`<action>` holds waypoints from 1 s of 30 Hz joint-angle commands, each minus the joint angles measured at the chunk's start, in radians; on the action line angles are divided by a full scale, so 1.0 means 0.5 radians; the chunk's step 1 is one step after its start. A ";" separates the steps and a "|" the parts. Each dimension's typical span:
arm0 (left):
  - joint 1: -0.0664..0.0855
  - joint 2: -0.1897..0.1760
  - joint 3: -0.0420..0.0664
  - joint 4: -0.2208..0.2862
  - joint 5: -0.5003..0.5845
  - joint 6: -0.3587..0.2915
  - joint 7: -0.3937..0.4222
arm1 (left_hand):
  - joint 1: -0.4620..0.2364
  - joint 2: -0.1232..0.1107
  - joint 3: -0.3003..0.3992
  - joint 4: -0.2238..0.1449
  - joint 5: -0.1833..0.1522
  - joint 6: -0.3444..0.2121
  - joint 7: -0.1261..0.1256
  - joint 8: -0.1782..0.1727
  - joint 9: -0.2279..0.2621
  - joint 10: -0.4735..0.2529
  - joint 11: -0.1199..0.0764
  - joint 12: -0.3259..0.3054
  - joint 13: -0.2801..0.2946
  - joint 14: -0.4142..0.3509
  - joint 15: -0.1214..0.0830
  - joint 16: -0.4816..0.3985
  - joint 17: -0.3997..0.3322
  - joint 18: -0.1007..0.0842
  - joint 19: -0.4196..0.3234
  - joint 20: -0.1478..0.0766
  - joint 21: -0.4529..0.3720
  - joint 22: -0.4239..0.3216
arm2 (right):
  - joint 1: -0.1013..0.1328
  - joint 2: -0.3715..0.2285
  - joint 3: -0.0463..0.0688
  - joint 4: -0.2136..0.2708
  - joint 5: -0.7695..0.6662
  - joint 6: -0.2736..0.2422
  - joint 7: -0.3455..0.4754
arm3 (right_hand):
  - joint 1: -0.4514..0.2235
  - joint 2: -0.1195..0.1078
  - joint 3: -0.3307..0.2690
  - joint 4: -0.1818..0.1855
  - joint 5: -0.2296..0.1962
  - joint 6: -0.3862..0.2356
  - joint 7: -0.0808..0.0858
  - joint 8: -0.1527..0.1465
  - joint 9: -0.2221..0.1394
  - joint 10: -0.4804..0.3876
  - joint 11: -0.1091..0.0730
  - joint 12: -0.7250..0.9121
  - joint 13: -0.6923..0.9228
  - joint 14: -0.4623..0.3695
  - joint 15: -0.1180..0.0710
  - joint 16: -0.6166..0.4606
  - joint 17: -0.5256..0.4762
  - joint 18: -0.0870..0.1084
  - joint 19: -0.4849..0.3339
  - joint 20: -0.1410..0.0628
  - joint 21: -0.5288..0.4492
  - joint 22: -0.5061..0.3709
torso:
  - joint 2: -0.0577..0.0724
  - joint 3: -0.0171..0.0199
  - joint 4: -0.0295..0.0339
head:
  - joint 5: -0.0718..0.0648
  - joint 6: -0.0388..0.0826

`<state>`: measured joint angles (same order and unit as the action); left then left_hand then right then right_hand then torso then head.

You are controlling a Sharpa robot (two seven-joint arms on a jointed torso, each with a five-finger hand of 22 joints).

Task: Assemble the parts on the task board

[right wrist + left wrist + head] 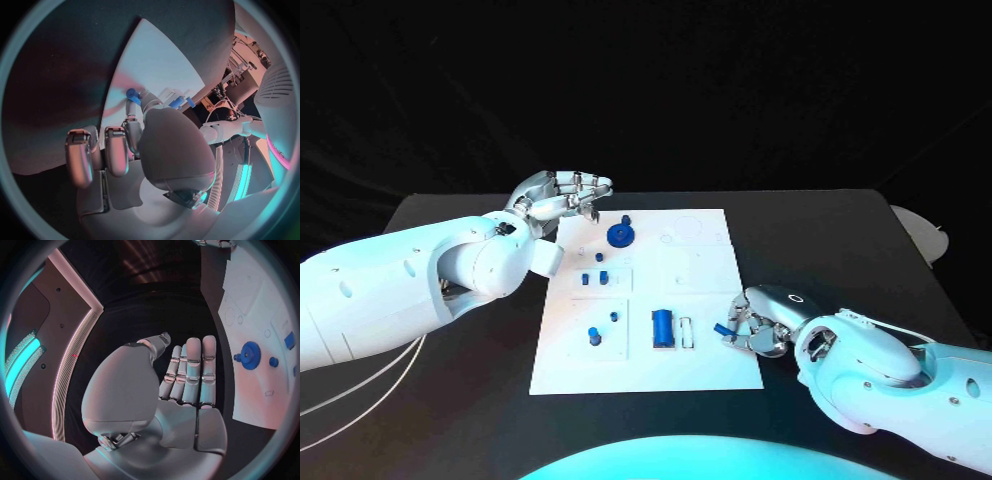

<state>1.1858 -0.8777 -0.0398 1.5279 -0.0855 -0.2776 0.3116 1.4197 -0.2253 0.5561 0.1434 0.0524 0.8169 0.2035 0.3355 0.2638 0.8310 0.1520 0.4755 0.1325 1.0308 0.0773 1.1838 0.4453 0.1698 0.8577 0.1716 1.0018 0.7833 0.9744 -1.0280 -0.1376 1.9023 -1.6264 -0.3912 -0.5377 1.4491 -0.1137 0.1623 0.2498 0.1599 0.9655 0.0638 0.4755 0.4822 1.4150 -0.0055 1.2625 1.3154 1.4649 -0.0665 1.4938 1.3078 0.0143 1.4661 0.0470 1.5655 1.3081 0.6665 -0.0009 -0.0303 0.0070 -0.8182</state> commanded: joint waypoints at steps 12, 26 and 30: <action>0.001 0.001 0.001 0.004 -0.006 0.035 0.006 | -0.007 -0.005 0.000 0.007 0.011 0.000 0.009 0.011 -0.003 -0.018 -0.002 0.006 -0.002 -0.009 0.002 0.005 -0.005 0.029 0.005 0.005 -0.015 -0.004 | -0.025 0.022 -0.019 -0.005 -0.195 0.123 -0.184 | 0.026 -0.039 0.286 0.062 0.078 0.036 -0.001 0.000 -0.019 0.007 -0.013 -0.002 0.045 0.149 -0.012 0.014 0.205 -0.029 0.209 -0.016 0.011 0.525 | 0.002 -0.0008 0.003 | 0.004 0.008; 0.001 0.004 0.001 0.005 -0.006 0.035 0.005 | -0.007 -0.004 0.000 0.007 0.011 0.000 0.009 0.012 -0.003 -0.020 -0.002 0.008 -0.003 -0.010 0.002 0.006 -0.006 0.029 0.005 0.006 -0.016 -0.004 | 0.052 0.025 -0.012 0.100 0.032 -0.180 -0.143 | -0.039 -0.085 0.531 0.022 0.155 0.024 -0.010 0.038 0.026 0.024 -0.020 0.002 0.054 0.153 -0.020 0.020 0.221 -0.029 0.209 -0.023 0.011 0.525 | 0.001 -0.0002 0.002 | 0.000 0.012; 0.001 0.003 0.001 0.007 -0.007 0.035 0.004 | -0.007 -0.004 0.000 0.007 0.011 0.000 0.009 0.012 -0.003 -0.020 -0.002 0.008 -0.003 -0.010 0.002 0.006 -0.006 0.029 0.005 0.006 -0.016 -0.004 | 0.063 0.038 -0.011 0.113 0.142 -0.266 -0.114 | -0.077 -0.099 0.571 0.024 0.169 0.022 -0.010 0.047 0.037 0.025 -0.020 -0.003 0.052 0.153 -0.020 0.020 0.221 -0.029 0.209 -0.024 0.011 0.525 | 0.003 0.0002 0.001 | 0.001 0.013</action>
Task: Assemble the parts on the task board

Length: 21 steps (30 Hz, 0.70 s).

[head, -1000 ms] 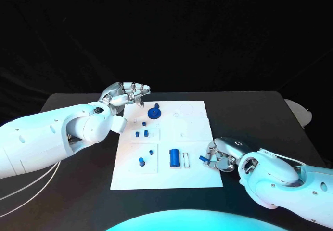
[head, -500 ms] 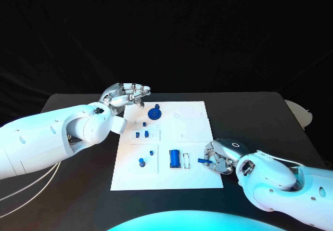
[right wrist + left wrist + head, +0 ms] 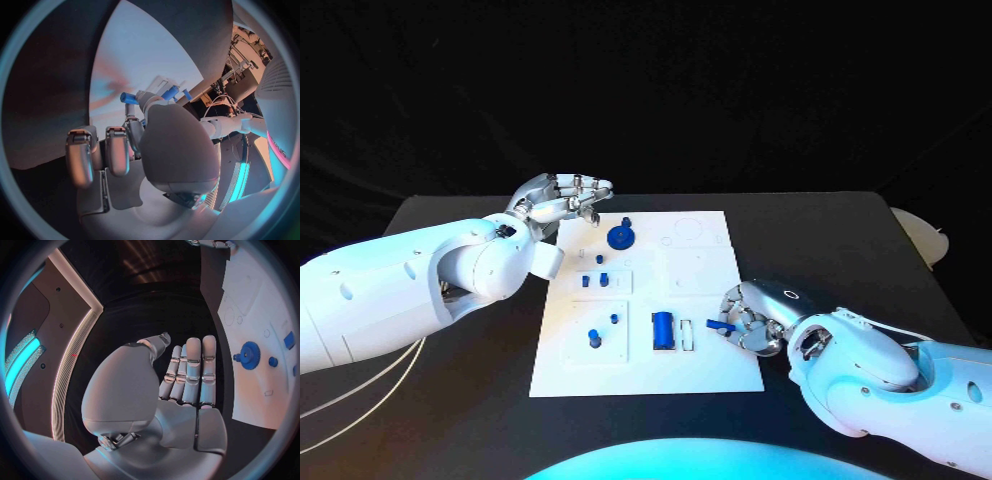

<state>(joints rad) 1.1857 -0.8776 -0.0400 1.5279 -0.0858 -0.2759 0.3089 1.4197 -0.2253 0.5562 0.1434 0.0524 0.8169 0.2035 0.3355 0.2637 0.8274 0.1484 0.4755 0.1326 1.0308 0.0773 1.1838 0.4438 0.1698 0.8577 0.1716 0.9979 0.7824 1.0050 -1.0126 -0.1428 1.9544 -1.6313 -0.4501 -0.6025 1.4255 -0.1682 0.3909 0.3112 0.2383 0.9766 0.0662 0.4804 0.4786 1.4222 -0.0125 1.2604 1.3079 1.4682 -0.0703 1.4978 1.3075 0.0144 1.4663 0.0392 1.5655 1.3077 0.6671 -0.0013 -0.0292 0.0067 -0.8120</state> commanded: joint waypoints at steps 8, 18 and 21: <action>0.001 0.004 0.001 0.009 -0.006 0.032 0.008 | -0.007 -0.004 0.000 0.007 0.011 0.000 0.009 0.012 -0.003 -0.013 0.005 0.008 -0.003 -0.010 0.002 0.006 -0.003 0.029 0.005 0.006 -0.008 -0.002 | 0.009 0.061 0.001 -0.006 0.406 -0.117 0.047 | -0.126 -0.024 0.156 -0.082 0.053 0.001 -0.015 0.054 0.062 0.014 -0.006 -0.002 0.067 0.146 -0.013 0.010 0.219 -0.029 0.209 -0.009 0.011 0.526 | 0.000 0.0000 0.000 | 0.003 -0.003; 0.002 0.003 0.001 0.013 -0.025 0.033 0.005 | -0.007 -0.004 0.000 0.007 0.011 0.000 0.009 0.012 -0.003 -0.013 0.005 0.008 -0.003 -0.010 0.002 0.006 -0.003 0.029 0.005 0.006 -0.008 -0.002 | 0.001 0.147 0.000 -0.064 0.628 0.024 0.051 | -0.269 -0.047 0.130 -0.053 0.149 0.004 -0.011 0.065 0.078 0.020 -0.002 0.004 0.075 0.145 -0.010 0.009 0.218 -0.029 0.209 -0.007 0.011 0.526 | 0.001 -0.0003 -0.001 | 0.003 -0.010; 0.002 0.004 0.001 0.016 -0.038 0.035 0.004 | -0.007 -0.004 0.000 0.007 0.011 0.000 0.009 0.012 -0.003 -0.013 0.005 0.008 -0.003 -0.010 0.002 0.006 -0.003 0.029 0.005 0.006 -0.008 -0.002 | -0.002 0.174 0.000 -0.081 0.651 0.044 0.049 | -0.351 -0.051 0.092 -0.045 0.153 0.008 -0.008 0.066 0.081 0.022 0.001 0.006 0.079 0.145 -0.007 0.008 0.217 -0.029 0.209 -0.005 0.011 0.526 | 0.001 -0.0008 -0.001 | 0.001 -0.010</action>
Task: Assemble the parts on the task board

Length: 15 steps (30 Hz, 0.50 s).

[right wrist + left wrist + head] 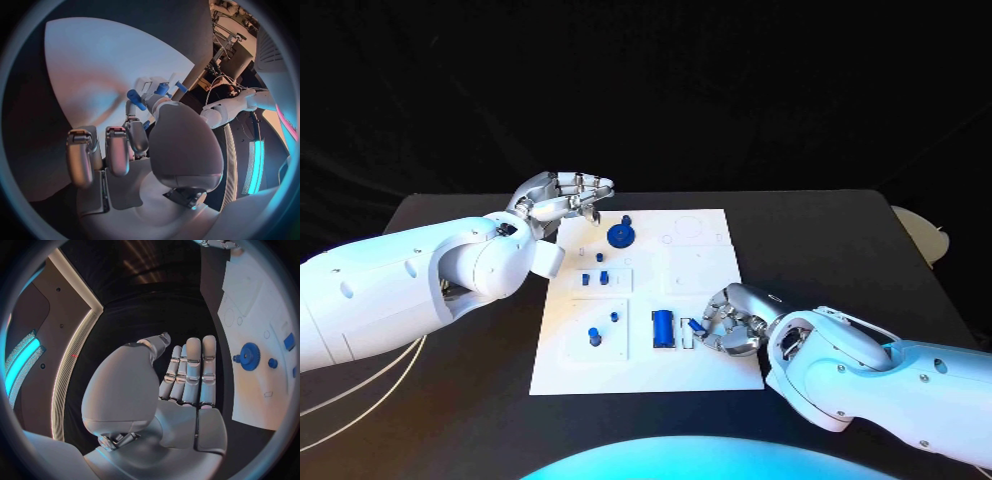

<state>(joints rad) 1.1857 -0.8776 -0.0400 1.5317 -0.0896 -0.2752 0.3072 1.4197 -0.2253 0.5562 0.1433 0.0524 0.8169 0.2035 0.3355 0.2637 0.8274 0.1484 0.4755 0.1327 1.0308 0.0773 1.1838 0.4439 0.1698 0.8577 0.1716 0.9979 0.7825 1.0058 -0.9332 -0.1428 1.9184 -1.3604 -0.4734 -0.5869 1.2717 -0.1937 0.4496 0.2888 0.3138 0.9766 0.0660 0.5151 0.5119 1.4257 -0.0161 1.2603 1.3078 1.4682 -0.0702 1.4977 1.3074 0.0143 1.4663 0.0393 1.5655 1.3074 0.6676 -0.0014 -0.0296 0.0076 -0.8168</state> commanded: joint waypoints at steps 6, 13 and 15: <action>0.002 0.003 0.001 0.011 -0.041 0.034 0.005 | -0.007 -0.004 0.000 0.007 0.011 0.000 0.009 0.012 -0.003 -0.013 0.005 0.008 -0.003 -0.010 0.002 0.006 -0.003 0.029 0.005 0.006 -0.008 -0.002 | -0.006 0.045 0.000 -0.032 0.112 0.072 0.014 | -0.140 0.015 -0.071 0.003 0.025 0.017 -0.008 -0.003 0.017 0.020 0.008 0.016 0.088 0.145 -0.008 0.008 0.218 -0.029 0.209 -0.005 0.011 0.527 | 0.000 -0.0004 0.002 | -0.003 -0.002; 0.002 0.001 0.001 0.013 -0.043 0.033 0.004 | -0.007 -0.004 0.000 0.007 0.011 0.000 0.009 0.012 -0.003 -0.013 0.005 0.008 -0.003 -0.010 0.002 0.006 -0.003 0.029 0.005 0.006 -0.008 -0.002 | -0.006 0.067 0.000 -0.055 0.110 0.067 0.014 | -0.182 0.028 -0.087 0.004 0.026 0.023 -0.010 -0.003 0.018 0.024 0.007 0.022 0.094 0.146 -0.008 0.008 0.219 -0.029 0.209 -0.005 0.011 0.527 | 0.000 0.0005 0.001 | 0.001 -0.006; 0.002 0.000 0.001 0.013 -0.043 0.033 0.004 | -0.007 -0.004 0.000 0.007 0.011 0.000 0.009 0.012 -0.003 -0.013 0.005 0.008 -0.003 -0.010 0.002 0.006 -0.003 0.029 0.005 0.006 -0.008 -0.002 | -0.006 0.073 0.000 -0.060 0.110 0.071 0.014 | -0.203 0.034 -0.095 0.005 0.026 0.024 -0.010 -0.004 0.018 0.025 0.007 0.024 0.096 0.147 -0.008 0.010 0.223 -0.029 0.209 -0.005 0.011 0.527 | -0.001 0.0006 0.000 | 0.001 -0.007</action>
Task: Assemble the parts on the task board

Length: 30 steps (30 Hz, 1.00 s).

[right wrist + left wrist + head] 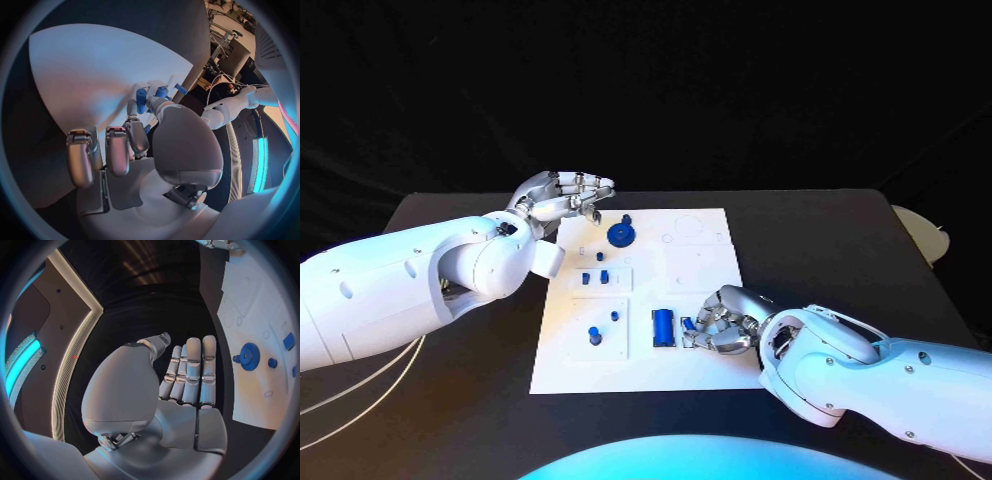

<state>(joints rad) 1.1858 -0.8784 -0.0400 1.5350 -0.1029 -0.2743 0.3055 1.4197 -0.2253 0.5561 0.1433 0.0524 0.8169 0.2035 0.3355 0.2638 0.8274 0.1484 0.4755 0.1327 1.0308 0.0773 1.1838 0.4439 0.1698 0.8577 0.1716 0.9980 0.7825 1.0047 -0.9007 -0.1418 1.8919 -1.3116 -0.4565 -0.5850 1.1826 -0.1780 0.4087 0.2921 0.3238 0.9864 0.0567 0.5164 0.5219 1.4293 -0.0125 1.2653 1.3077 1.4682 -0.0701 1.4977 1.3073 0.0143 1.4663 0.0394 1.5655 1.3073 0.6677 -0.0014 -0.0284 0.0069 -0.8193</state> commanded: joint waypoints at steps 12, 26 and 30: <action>0.002 0.002 0.001 0.006 -0.017 0.032 0.003 | -0.007 -0.004 0.000 0.007 0.011 0.000 0.009 0.012 -0.003 -0.013 0.005 0.008 -0.003 -0.010 0.002 0.006 -0.003 0.029 0.005 0.006 -0.008 -0.002 | -0.003 0.031 -0.002 -0.021 0.012 0.048 0.018 | -0.185 0.010 -0.110 0.000 0.081 0.010 0.011 -0.014 -0.002 0.018 0.001 0.012 0.099 0.146 -0.007 0.008 0.220 -0.029 0.209 -0.005 0.011 0.527 | -0.002 0.0013 -0.004 | 0.003 -0.005; 0.002 0.002 0.001 0.006 -0.017 0.032 -0.001 | -0.007 -0.003 -0.001 0.007 0.011 -0.002 0.009 0.015 -0.003 -0.016 0.006 0.013 -0.004 -0.011 0.002 0.009 -0.006 0.029 0.006 0.006 -0.010 -0.003 | -0.003 0.033 -0.002 -0.022 0.002 0.062 0.024 | -0.294 0.028 -0.199 0.002 0.001 0.008 0.010 -0.021 -0.002 0.012 0.002 0.000 0.095 0.144 -0.006 0.003 0.210 -0.029 0.209 -0.003 0.011 0.527 | -0.002 0.0017 -0.003 | 0.000 -0.007; 0.002 0.001 0.001 0.006 -0.017 0.031 -0.002 | -0.007 -0.003 -0.001 0.007 0.011 -0.002 0.009 0.015 -0.003 -0.016 0.006 0.013 -0.004 -0.011 0.002 0.009 -0.006 0.029 0.006 0.006 -0.010 -0.003 | -0.003 0.030 -0.002 -0.014 -0.008 0.060 0.029 | -0.297 0.028 -0.202 0.002 -0.003 0.008 0.010 -0.021 -0.001 0.013 0.002 0.001 0.096 0.144 -0.006 0.003 0.211 -0.029 0.209 -0.003 0.011 0.527 | -0.001 0.0013 -0.004 | 0.000 -0.006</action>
<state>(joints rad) 1.1860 -0.8786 -0.0400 1.5354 -0.1079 -0.2736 0.3004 1.4197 -0.2253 0.5561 0.1434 0.0524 0.8169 0.2035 0.3393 0.2638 0.8238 0.1521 0.4755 0.1317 1.0308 0.0773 1.1838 0.4419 0.1698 0.8577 0.1716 0.9980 0.7826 1.0042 -0.8861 -0.1426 1.8812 -1.3050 -0.4426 -0.5817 1.0462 -0.1645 0.3115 0.2936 0.3273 0.9915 0.0591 0.5104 0.5216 1.4293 -0.0124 1.2682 1.3077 1.4682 -0.0701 1.4977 1.3079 0.0143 1.4662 0.0394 1.5655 1.3078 0.6667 -0.0008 -0.0301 0.0067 -0.8225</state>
